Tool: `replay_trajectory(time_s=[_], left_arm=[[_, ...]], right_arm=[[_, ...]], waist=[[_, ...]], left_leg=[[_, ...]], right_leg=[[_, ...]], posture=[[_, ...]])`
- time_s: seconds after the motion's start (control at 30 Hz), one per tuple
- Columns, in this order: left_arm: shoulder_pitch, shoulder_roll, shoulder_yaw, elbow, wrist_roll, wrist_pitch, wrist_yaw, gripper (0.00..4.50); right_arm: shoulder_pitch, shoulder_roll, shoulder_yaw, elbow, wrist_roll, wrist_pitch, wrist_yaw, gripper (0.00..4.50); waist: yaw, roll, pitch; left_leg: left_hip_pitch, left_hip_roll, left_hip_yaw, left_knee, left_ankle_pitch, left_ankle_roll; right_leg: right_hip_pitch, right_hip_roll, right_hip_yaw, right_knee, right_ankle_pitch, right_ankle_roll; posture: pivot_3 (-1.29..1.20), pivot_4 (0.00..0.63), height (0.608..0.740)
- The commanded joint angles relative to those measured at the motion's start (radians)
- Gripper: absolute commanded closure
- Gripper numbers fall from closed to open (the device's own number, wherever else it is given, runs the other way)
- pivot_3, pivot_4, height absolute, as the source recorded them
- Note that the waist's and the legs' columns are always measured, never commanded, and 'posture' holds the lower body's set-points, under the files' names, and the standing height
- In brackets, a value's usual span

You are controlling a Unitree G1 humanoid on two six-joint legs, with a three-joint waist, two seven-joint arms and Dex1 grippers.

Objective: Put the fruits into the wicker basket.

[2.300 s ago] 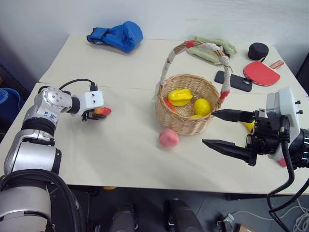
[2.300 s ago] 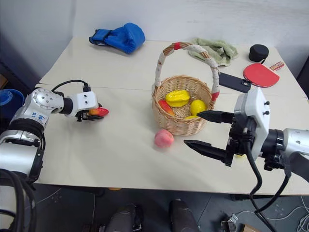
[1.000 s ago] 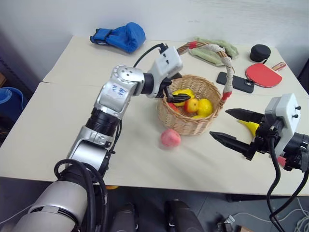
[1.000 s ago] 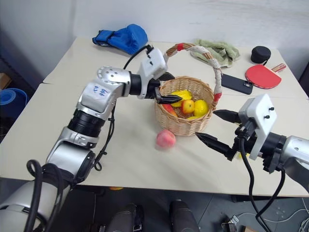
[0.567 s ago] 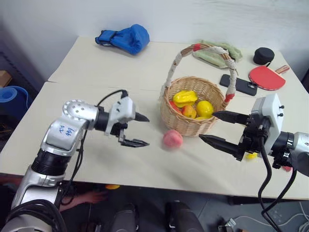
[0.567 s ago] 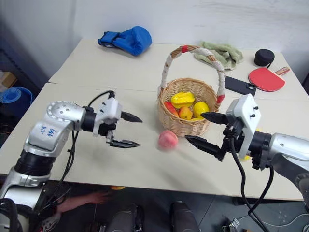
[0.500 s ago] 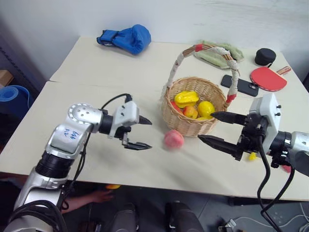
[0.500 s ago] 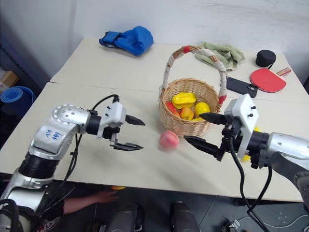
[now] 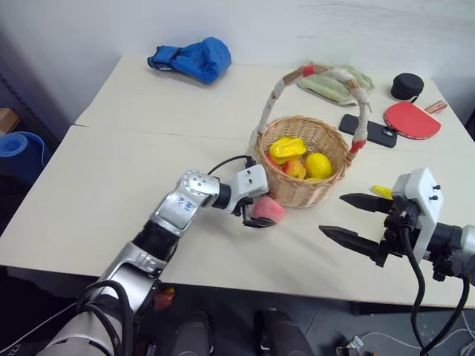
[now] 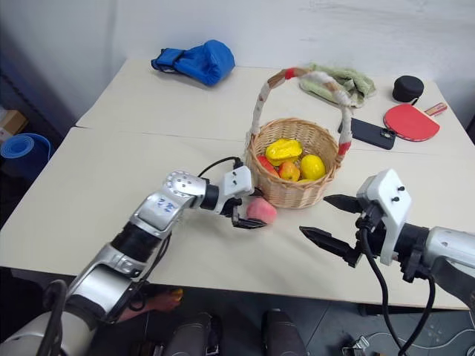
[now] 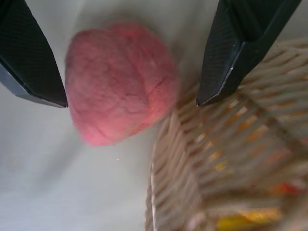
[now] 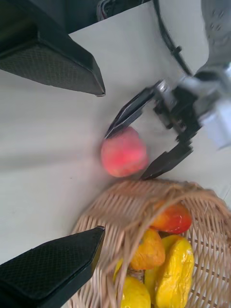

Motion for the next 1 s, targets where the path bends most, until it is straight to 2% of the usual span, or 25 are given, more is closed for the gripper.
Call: replay_trajectory(time_s=[0.03, 0.1, 0.2, 0.37, 0.43, 0.6, 0.67, 0.77, 0.83, 1.0], left_arm=[[-0.032, -0.022, -0.019, 0.065, 0.034, -0.077, -0.008, 0.03], [-0.043, -0.041, -0.019, 0.125, 0.059, -0.109, 0.021, 0.03], [-0.052, -0.055, 0.011, 0.145, 0.055, -0.115, 0.033, 0.66], [-0.006, 0.0, 0.026, 0.022, 0.032, -0.081, -0.03, 2.29], [0.02, 0.03, 0.04, -0.047, 0.005, -0.068, -0.067, 2.7], [0.076, 0.132, 0.147, -0.272, -0.189, 0.03, -0.228, 2.76], [0.052, 0.13, 0.205, -0.302, -0.257, 0.094, -0.215, 2.76], [-0.018, 0.086, 0.278, -0.28, -0.306, 0.166, -0.13, 2.76], [-0.111, 0.016, 0.31, -0.2, -0.279, 0.184, -0.001, 2.76], [-0.309, -0.115, 0.268, 0.053, -0.179, 0.136, 0.144, 2.76]], right_arm=[[-0.012, -0.025, -0.038, -0.045, 0.032, -0.001, -0.021, 0.0], [-0.015, -0.022, -0.042, -0.04, 0.033, -0.008, -0.034, 0.0], [-0.014, -0.015, -0.038, -0.03, 0.028, -0.016, -0.041, 0.0], [-0.025, -0.002, 0.025, -0.021, -0.021, -0.048, -0.031, 0.0], [-0.033, 0.006, 0.052, -0.014, -0.037, -0.06, -0.025, 0.0], [-0.059, 0.017, 0.118, 0.007, -0.078, -0.085, -0.002, 0.0], [-0.067, 0.022, 0.13, 0.019, -0.093, -0.091, 0.006, 0.0], [-0.082, 0.027, 0.145, 0.037, -0.115, -0.104, 0.018, 0.0], [-0.094, 0.033, 0.154, 0.047, -0.129, -0.11, 0.019, 0.0], [-0.109, 0.056, 0.175, 0.053, -0.169, -0.124, 0.002, 0.0]], waist=[[-0.001, 0.0, 0.0], [0.0, 0.0, 0.0], [0.002, 0.0, 0.0], [0.001, 0.0, 0.0], [0.001, 0.0, 0.0], [0.0, 0.0, 0.0], [0.002, 0.0, 0.0], [0.008, 0.0, 0.0], [0.009, 0.0, 0.0], [0.008, 0.0, 0.0]], left_leg=[[0.0, 0.0, 0.0, -0.001, 0.0, 0.0], [0.001, 0.0, 0.0, -0.001, 0.0, 0.0], [0.001, 0.0, 0.0, -0.001, 0.0, 0.0], [0.0, 0.0, 0.0, -0.001, 0.0, -0.001], [0.001, 0.0, 0.0, -0.001, 0.001, -0.001], [0.001, 0.001, 0.0, -0.002, 0.001, -0.002], [0.001, 0.001, -0.001, -0.001, 0.001, -0.002], [0.0, 0.0, -0.002, 0.0, 0.001, -0.002], [0.0, -0.001, -0.002, 0.001, 0.001, 0.0], [-0.001, -0.002, -0.003, 0.0, 0.0, 0.001]], right_leg=[[0.0, 0.0, 0.0, 0.0, 0.0, 0.0], [0.0, 0.0, 0.0, 0.0, 0.0, 0.0], [0.0, 0.0, 0.0, 0.0, 0.0, 0.0], [0.0, 0.0, 0.0, 0.0, 0.0, 0.0], [0.0, 0.0, 0.0, 0.0, 0.0, 0.0], [0.0, 0.0, -0.001, 0.0, 0.0, 0.0], [0.0, 0.0, -0.001, 0.0, 0.0, 0.0], [0.001, -0.001, -0.002, 0.0, 0.0, 0.0], [0.002, -0.001, -0.002, -0.001, 0.0, 0.001], [0.003, 0.0, -0.001, -0.004, 0.001, 0.003]], posture=[[0.0, 0.15, 0.74], [0.0, 0.15, 0.74], [0.0, 0.15, 0.74], [0.0, 0.15, 0.74], [0.0, 0.15, 0.74], [0.0, 0.15, 0.74], [0.0, 0.15, 0.74], [0.0, 0.15, 0.74], [0.0, 0.15, 0.74], [0.0, 0.15, 0.74]])
